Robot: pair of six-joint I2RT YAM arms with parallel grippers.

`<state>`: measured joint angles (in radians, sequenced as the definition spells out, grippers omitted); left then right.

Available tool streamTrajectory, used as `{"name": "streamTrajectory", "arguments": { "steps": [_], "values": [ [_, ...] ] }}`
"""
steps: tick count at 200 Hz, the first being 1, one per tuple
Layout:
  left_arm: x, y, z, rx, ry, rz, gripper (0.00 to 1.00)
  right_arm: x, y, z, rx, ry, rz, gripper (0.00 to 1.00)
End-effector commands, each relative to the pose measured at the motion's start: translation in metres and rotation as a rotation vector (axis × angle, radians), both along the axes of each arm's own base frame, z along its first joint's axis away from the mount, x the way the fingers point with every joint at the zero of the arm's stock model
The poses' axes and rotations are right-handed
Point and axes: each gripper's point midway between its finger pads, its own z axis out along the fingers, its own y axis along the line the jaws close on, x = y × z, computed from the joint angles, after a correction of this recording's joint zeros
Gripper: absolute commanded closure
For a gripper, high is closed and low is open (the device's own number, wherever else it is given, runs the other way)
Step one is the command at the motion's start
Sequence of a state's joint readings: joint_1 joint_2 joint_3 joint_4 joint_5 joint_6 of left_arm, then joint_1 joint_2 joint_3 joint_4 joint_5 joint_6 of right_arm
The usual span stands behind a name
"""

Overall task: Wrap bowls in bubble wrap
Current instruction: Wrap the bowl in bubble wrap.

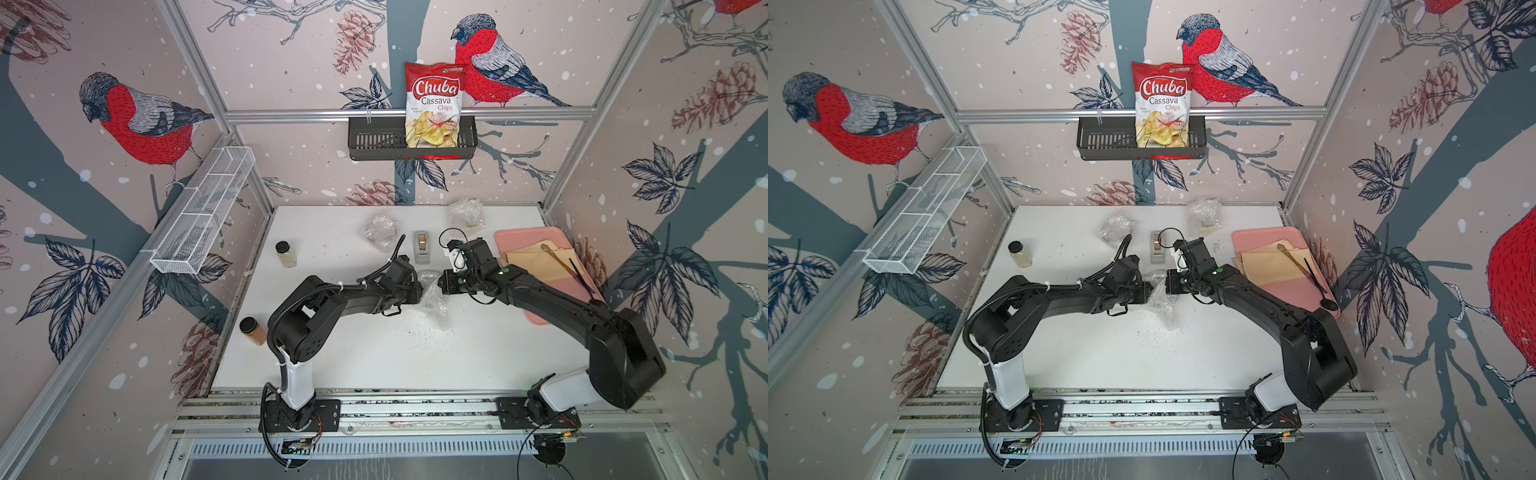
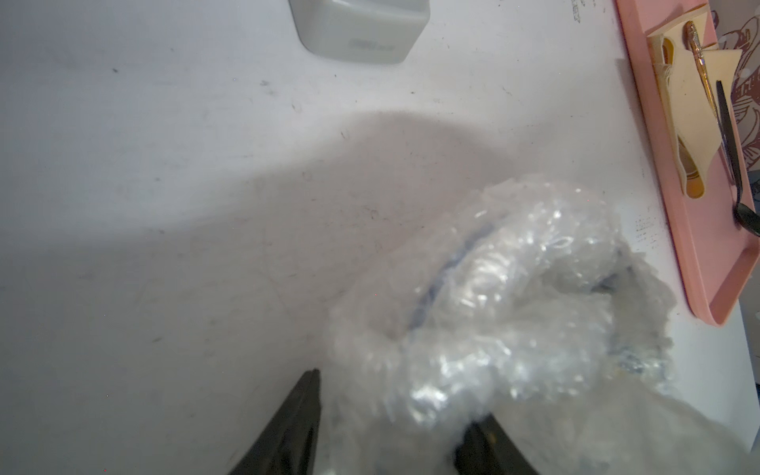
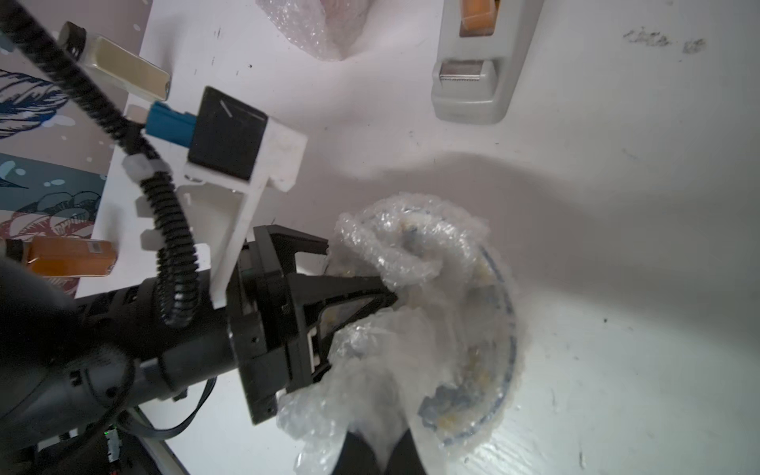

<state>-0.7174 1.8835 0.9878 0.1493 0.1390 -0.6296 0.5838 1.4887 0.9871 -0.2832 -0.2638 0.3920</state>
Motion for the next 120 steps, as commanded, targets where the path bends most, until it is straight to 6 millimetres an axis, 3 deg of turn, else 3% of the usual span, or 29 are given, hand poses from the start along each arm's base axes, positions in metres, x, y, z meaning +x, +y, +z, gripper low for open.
{"name": "streamTrajectory", "arguments": {
  "steps": [1, 52, 95, 120],
  "values": [
    [-0.023, 0.011, -0.019, 0.068, 0.072, -0.046, 0.49, 0.036, 0.007, 0.012, 0.001, -0.122, -0.021, 0.99],
    [-0.023, 0.005, -0.015, 0.048, 0.059, -0.072, 0.51, 0.059, 0.018, -0.043, -0.076, -0.064, -0.008, 0.99],
    [-0.020, 0.003, -0.004, 0.038, 0.030, -0.075, 0.51, 0.053, 0.016, -0.098, -0.141, 0.026, 0.007, 0.99],
    [-0.017, 0.006, 0.006, 0.040, 0.004, -0.058, 0.47, 0.044, 0.010, -0.118, -0.169, 0.067, 0.012, 0.99]
  ]
}}
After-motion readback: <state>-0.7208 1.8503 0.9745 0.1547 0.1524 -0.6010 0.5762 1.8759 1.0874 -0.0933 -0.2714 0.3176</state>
